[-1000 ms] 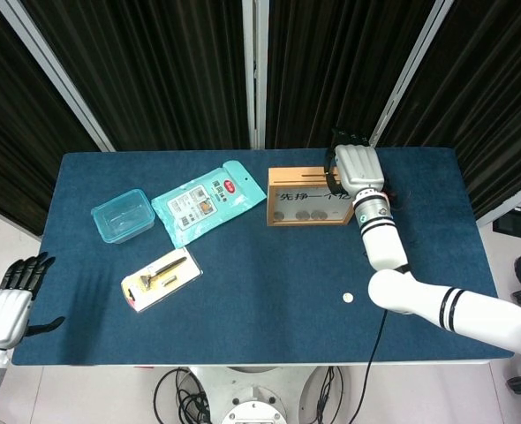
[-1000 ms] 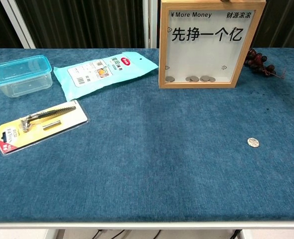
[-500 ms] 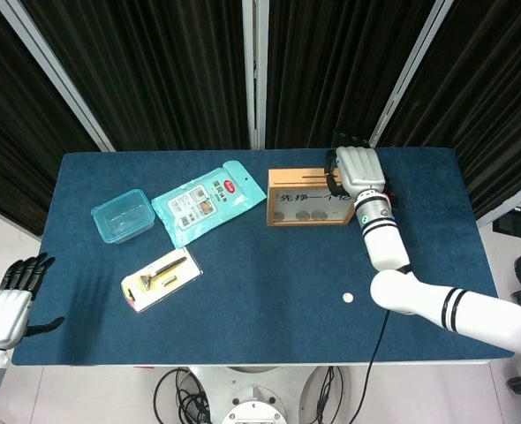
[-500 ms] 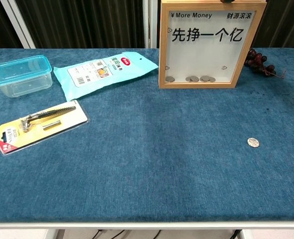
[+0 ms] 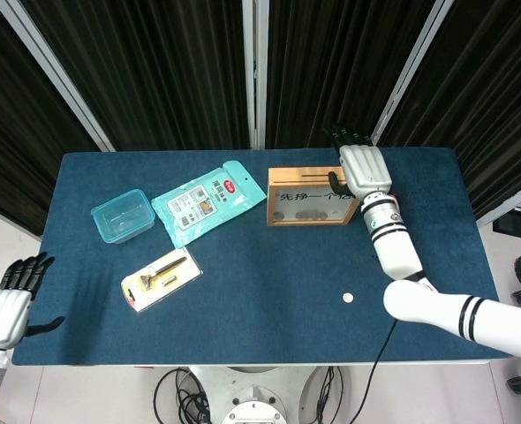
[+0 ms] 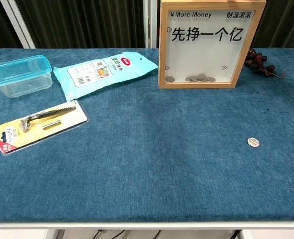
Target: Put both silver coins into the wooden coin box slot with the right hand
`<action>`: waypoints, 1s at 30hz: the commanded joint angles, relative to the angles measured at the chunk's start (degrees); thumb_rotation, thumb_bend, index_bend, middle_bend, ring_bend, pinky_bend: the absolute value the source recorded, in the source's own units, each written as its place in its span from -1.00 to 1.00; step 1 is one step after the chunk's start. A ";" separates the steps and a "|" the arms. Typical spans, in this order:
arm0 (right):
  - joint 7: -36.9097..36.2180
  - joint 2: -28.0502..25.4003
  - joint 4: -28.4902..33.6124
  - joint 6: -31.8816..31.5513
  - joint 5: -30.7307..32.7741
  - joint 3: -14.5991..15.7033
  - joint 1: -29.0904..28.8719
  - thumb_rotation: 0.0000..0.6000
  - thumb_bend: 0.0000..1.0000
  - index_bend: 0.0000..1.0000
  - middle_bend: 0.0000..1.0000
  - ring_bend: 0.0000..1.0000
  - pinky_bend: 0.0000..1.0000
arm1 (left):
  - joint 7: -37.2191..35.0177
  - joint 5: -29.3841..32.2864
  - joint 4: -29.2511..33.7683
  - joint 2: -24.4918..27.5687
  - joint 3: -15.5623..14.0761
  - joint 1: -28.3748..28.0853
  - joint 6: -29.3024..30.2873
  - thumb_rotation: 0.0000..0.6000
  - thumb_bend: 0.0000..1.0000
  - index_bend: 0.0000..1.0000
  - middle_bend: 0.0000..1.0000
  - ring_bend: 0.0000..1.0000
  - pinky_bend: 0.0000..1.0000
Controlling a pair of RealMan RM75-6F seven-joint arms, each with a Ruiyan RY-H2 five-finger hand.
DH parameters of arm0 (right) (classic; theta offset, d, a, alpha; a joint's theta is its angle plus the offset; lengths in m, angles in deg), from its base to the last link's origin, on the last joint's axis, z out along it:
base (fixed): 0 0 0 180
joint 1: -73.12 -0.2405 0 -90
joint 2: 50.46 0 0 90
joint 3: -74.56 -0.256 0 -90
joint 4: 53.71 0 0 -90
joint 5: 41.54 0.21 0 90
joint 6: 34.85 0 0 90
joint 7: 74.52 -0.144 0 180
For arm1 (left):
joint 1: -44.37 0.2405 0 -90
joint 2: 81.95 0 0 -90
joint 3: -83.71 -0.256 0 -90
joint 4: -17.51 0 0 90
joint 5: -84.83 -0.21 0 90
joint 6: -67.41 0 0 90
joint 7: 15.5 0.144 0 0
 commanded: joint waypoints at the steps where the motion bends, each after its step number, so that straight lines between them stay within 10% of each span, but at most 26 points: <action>1: -1.85 -1.86 4.75 -13.40 -26.95 6.89 7.98 1.00 -0.14 -1.00 -1.00 -1.00 -1.00 | -0.13 -0.18 -0.25 -0.19 0.04 -0.01 0.17 1.00 -1.00 -1.00 -1.00 -1.00 -1.00; 6: -5.92 -1.70 4.04 -26.58 -52.12 17.89 17.77 1.00 -0.15 -1.00 -1.00 -1.00 -1.00 | 0.55 -0.99 -0.46 -0.76 0.00 -0.31 0.48 1.00 -1.00 -1.00 -1.00 -1.00 -1.00; 12: -7.16 2.27 -3.51 -33.39 -66.76 27.56 26.50 1.00 -0.15 -1.00 -1.00 -1.00 -1.00 | 2.77 -1.61 0.24 -1.17 0.52 -0.49 1.69 1.00 -1.00 -1.00 -1.00 -1.00 -1.00; 30: -20.24 12.82 -19.02 -23.74 -65.74 30.58 35.42 1.00 -0.28 -0.70 -1.00 -1.00 -1.00 | 5.54 -1.84 -0.16 -2.64 1.19 0.25 4.44 1.00 -1.00 -1.00 -1.00 -1.00 -1.00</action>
